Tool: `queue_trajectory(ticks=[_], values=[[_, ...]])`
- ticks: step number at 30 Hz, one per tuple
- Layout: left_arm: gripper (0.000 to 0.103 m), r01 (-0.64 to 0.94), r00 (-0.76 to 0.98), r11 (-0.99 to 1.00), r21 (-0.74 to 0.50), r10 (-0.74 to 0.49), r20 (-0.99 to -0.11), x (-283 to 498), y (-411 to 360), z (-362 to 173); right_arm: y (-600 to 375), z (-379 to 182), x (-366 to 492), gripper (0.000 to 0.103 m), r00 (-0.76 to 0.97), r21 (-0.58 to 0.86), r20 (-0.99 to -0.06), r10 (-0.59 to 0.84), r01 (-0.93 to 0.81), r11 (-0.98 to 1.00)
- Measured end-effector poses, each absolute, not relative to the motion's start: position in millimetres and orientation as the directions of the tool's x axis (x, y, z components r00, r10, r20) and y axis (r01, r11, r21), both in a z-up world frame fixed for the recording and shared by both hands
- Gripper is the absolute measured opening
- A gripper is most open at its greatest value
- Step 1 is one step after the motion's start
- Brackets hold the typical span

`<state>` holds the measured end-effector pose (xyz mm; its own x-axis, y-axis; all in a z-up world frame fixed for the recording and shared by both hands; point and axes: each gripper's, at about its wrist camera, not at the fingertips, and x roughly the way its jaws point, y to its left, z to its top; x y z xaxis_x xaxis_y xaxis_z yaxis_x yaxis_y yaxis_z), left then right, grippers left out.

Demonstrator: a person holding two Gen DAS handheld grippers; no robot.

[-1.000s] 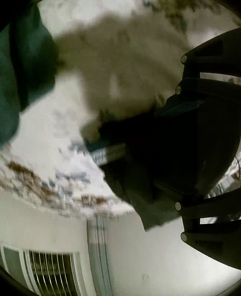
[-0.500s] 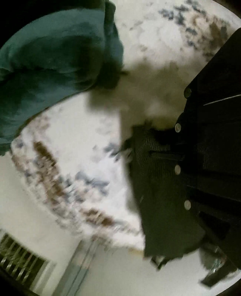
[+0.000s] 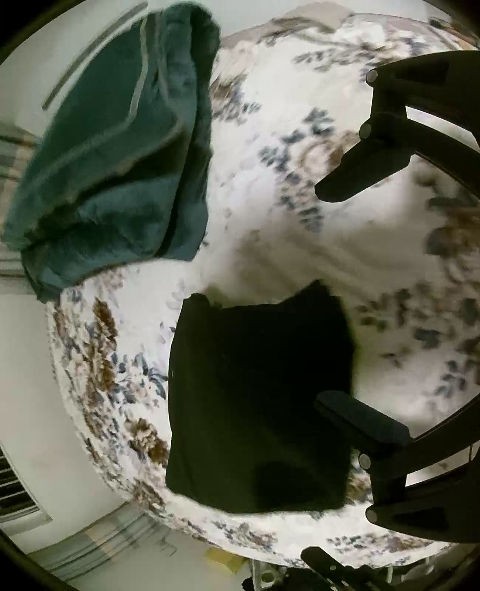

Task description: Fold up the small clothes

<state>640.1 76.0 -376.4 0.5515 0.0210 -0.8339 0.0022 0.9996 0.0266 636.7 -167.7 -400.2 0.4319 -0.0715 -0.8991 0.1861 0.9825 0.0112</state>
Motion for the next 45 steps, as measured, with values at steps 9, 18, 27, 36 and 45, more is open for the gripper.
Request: queue_trajectory(ticks=[9,18,27,36,45], values=[[0.103,0.050,0.611,0.999,-0.019,-0.045,-0.790,528.4,59.5,-257.5,-146.7,-240.6,503.9,0.103,0.572,-0.053,-0.807,-0.148,0.179,0.982],[0.103,0.029,0.654,0.999,-0.044,-0.052,-0.754,436.2,62.4,-172.4,-130.8,-109.2,378.9,0.103,0.673,-0.060,-0.726,-0.140,0.141,0.988],[0.103,0.016,0.733,0.999,-0.035,-0.036,-0.679,368.8,63.1,-116.2,-129.6,-37.0,285.9,0.103,0.737,-0.057,-0.664,-0.123,0.115,0.992],[0.103,0.048,0.771,0.998,-0.036,-0.060,-0.634,329.3,52.4,-90.5,-132.9,-4.9,239.3,0.103,0.767,-0.049,-0.633,-0.103,0.094,0.994],[0.103,0.053,0.790,0.998,-0.034,-0.063,-0.609,308.0,46.5,-81.3,-135.2,5.1,220.5,0.103,0.776,-0.046,-0.622,-0.103,0.095,0.994]])
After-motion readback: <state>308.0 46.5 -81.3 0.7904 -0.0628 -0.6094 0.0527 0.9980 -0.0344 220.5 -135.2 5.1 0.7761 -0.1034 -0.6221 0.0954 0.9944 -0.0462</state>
